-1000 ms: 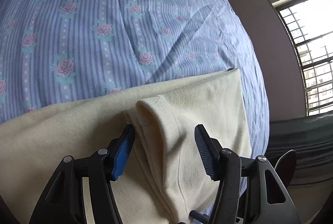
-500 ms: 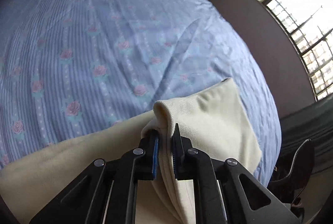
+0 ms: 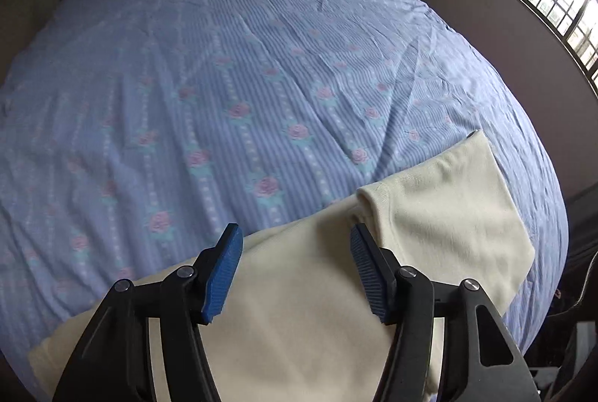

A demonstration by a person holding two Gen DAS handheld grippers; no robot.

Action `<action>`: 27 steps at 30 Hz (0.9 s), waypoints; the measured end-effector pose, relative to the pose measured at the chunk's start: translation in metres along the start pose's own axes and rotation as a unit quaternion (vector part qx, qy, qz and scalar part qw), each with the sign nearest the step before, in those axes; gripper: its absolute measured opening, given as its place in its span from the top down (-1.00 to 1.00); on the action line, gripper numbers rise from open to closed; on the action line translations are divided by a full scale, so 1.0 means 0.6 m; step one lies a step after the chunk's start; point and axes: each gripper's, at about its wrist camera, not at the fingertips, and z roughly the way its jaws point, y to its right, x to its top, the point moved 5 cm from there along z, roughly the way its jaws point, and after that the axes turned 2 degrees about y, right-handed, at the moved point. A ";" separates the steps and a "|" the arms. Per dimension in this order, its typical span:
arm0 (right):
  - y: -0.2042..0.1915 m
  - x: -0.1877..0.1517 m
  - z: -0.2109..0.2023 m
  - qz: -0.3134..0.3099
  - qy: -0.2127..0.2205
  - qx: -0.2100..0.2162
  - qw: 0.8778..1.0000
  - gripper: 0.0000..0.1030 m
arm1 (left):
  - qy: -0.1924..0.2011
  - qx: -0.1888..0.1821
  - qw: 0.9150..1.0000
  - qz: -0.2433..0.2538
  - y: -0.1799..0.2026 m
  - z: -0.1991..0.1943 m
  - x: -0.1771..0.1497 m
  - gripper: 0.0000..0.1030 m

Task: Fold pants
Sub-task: 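Lower the folded end onto the trousers and open both grippers, then move the left gripper to the elastic waistband cuff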

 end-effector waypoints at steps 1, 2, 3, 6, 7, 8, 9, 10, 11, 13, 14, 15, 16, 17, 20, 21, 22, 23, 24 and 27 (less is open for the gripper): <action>-0.005 -0.002 -0.017 0.004 0.006 0.005 1.000 0.35 | 0.011 0.010 1.000 0.004 -0.011 -0.027 -0.009 -0.26; -0.012 -0.007 -0.036 0.003 0.015 0.003 1.000 0.30 | 0.021 0.017 1.000 0.003 -0.022 -0.056 -0.022 -0.33; -0.019 -0.009 -0.055 -0.002 0.024 -0.002 1.000 0.17 | 0.028 0.023 0.999 -0.001 -0.035 -0.084 -0.037 -0.38; -0.044 -0.007 -0.109 -0.018 0.054 -0.013 0.998 -0.09 | 0.041 0.040 0.998 -0.036 -0.082 -0.158 -0.086 -0.48; -0.047 -0.002 -0.126 -0.025 0.063 -0.014 0.998 -0.11 | 0.044 0.044 0.997 -0.049 -0.097 -0.182 -0.105 -0.51; -0.059 0.001 -0.140 -0.035 0.070 -0.015 0.997 -0.15 | 0.047 0.052 0.996 -0.063 -0.112 -0.205 -0.126 -0.57; -0.071 0.009 -0.150 -0.045 0.075 -0.017 0.996 -0.18 | 0.049 0.059 0.994 -0.078 -0.128 -0.226 -0.147 -0.61; -0.089 0.008 -0.158 -0.057 0.081 -0.018 0.995 -0.19 | 0.050 0.063 0.993 -0.091 -0.142 -0.242 -0.168 -0.63; -0.105 0.010 -0.166 -0.071 0.086 -0.018 0.994 -0.24 | 0.048 0.068 0.991 -0.108 -0.157 -0.257 -0.192 -0.66; -0.144 0.014 -0.172 -0.096 0.089 -0.015 0.991 -0.33 | 0.041 0.074 0.986 -0.145 -0.184 -0.278 -0.241 -0.67; -0.159 0.015 -0.177 -0.108 0.089 -0.010 0.990 -0.35 | 0.037 0.076 0.983 -0.165 -0.197 -0.286 -0.267 -0.68; -0.174 0.012 -0.182 -0.121 0.089 -0.005 0.989 -0.36 | 0.032 0.077 0.979 -0.187 -0.210 -0.291 -0.293 -0.69; -0.191 0.011 -0.179 -0.135 0.085 -0.002 0.987 -0.37 | 0.029 0.074 0.975 -0.208 -0.222 -0.296 -0.320 -0.70; -0.208 0.011 -0.173 -0.150 0.079 0.001 0.986 -0.37 | 0.027 0.067 0.970 -0.232 -0.234 -0.297 -0.345 -0.70; -0.252 0.006 -0.143 -0.180 0.053 0.010 0.982 -0.37 | 0.029 0.042 0.953 -0.300 -0.262 -0.292 -0.411 -0.71; -0.264 0.005 -0.132 -0.185 0.046 0.015 0.982 -0.37 | 0.032 0.033 0.947 -0.319 -0.270 -0.287 -0.429 -0.71; -0.275 0.004 -0.122 -0.191 0.040 0.017 0.981 -0.37 | 0.033 0.024 0.941 -0.335 -0.277 -0.279 -0.442 -0.71; -0.285 0.002 -0.112 -0.198 0.037 0.016 0.979 -0.37 | 0.033 0.015 0.937 -0.346 -0.282 -0.270 -0.451 -0.71; -0.295 0.003 -0.099 -0.207 0.034 0.012 0.978 -0.37 | 0.035 0.008 0.933 -0.357 -0.289 -0.262 -0.458 -0.71; -0.320 0.010 -0.059 -0.225 0.020 0.005 0.974 -0.37 | 0.040 -0.020 0.918 -0.394 -0.312 -0.227 -0.467 -0.71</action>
